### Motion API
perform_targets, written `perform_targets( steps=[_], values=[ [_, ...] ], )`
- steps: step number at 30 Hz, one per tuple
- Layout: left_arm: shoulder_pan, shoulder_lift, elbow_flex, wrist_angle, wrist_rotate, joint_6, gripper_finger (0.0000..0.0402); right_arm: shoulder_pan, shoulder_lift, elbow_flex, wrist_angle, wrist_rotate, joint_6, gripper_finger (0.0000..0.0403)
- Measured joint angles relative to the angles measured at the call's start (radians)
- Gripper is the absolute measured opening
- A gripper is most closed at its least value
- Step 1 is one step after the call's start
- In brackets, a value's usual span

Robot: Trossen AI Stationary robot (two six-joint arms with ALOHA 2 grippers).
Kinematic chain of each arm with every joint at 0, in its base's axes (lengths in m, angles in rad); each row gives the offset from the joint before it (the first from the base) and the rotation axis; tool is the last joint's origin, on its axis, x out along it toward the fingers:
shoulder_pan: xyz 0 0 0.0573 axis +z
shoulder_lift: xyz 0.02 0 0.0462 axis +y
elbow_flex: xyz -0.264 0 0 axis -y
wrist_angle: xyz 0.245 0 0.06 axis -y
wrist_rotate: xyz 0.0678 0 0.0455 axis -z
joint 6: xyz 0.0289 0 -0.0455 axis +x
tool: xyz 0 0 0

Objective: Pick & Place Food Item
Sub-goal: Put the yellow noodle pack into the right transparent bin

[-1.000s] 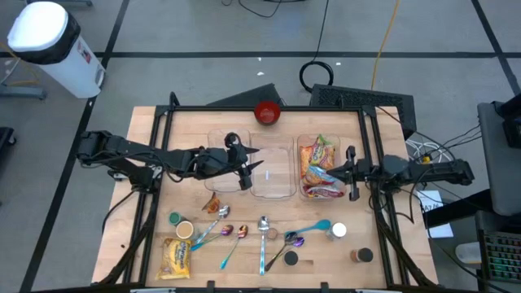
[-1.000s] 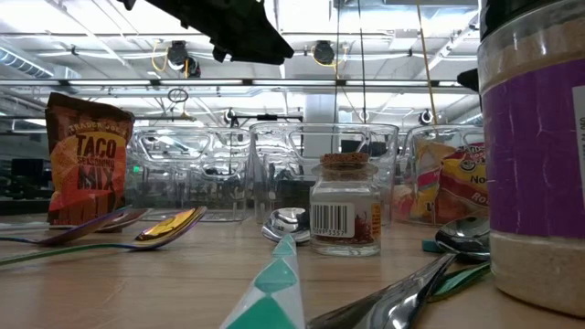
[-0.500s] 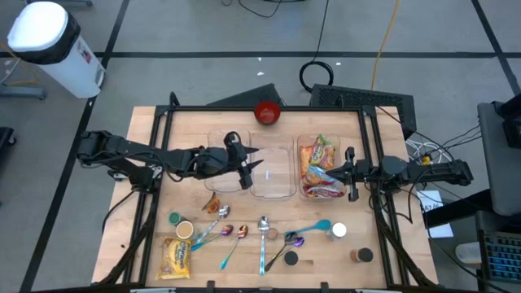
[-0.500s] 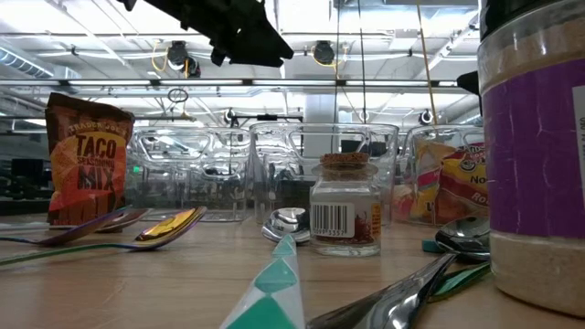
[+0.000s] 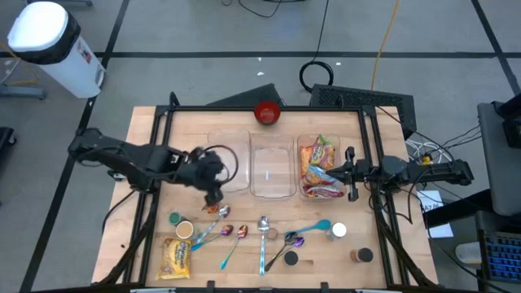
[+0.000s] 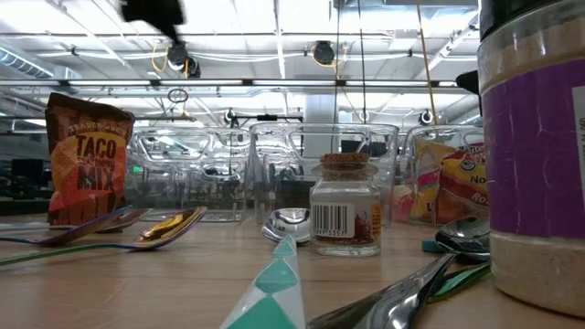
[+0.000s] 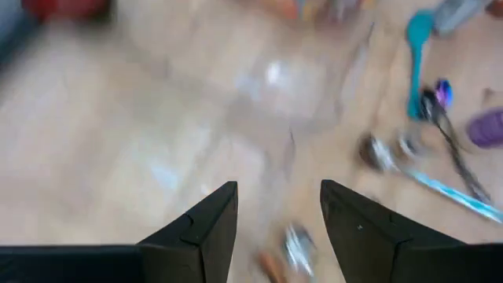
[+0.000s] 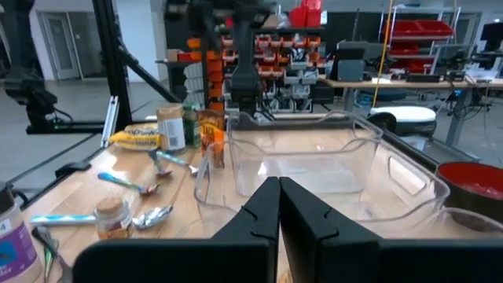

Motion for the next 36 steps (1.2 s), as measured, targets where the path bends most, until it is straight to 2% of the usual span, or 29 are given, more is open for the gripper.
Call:
perform_targets(
  steps=[4,6,9,15,19,22,24,31,33,36],
  values=[
    [-0.108,0.002,-0.005,-0.156,0.186,-0.342,0.0191,0.0,0.005,0.0,0.003,0.0,0.0,0.0],
    [-0.185,0.002,-0.01,-0.2,0.244,-0.508,0.0191,0.0,0.005,0.0,0.005,0.0,0.0,0.0],
    [-0.33,0.002,-0.016,-0.226,0.222,-0.79,0.0191,0.0,0.005,-0.001,0.006,0.0,0.0,0.0],
    [-0.622,0.013,-0.017,-0.215,0.074,-1.313,0.0191,0.0,0.005,-0.002,0.005,0.0,0.0,0.0],
    [-0.752,0.067,-0.017,-0.213,0.064,-1.571,0.0191,0.0,0.005,-0.002,0.005,0.0,0.0,0.0],
    [-0.8,0.11,-0.017,-0.213,0.11,-1.643,0.0191,0.0,0.005,-0.002,0.005,-0.001,0.0,0.0],
    [-0.814,0.14,-0.017,-0.21,0.1,-1.645,0.0191,0.0,0.005,-0.002,0.005,-0.001,0.0,0.0],
    [-0.78,0.2,-0.017,-0.113,0.078,-1.618,0.0191,0.0,0.005,-0.002,0.005,-0.001,0.0,0.0],
    [-0.765,0.217,-0.017,-0.111,0.106,-1.607,0.0191,0.0,0.005,-0.002,0.005,-0.001,0.0,0.0],
    [-0.744,0.262,-0.017,-0.119,0.201,-1.586,0.0191,0.0,0.005,-0.002,0.005,-0.001,0.0,0.0]
  ],
)
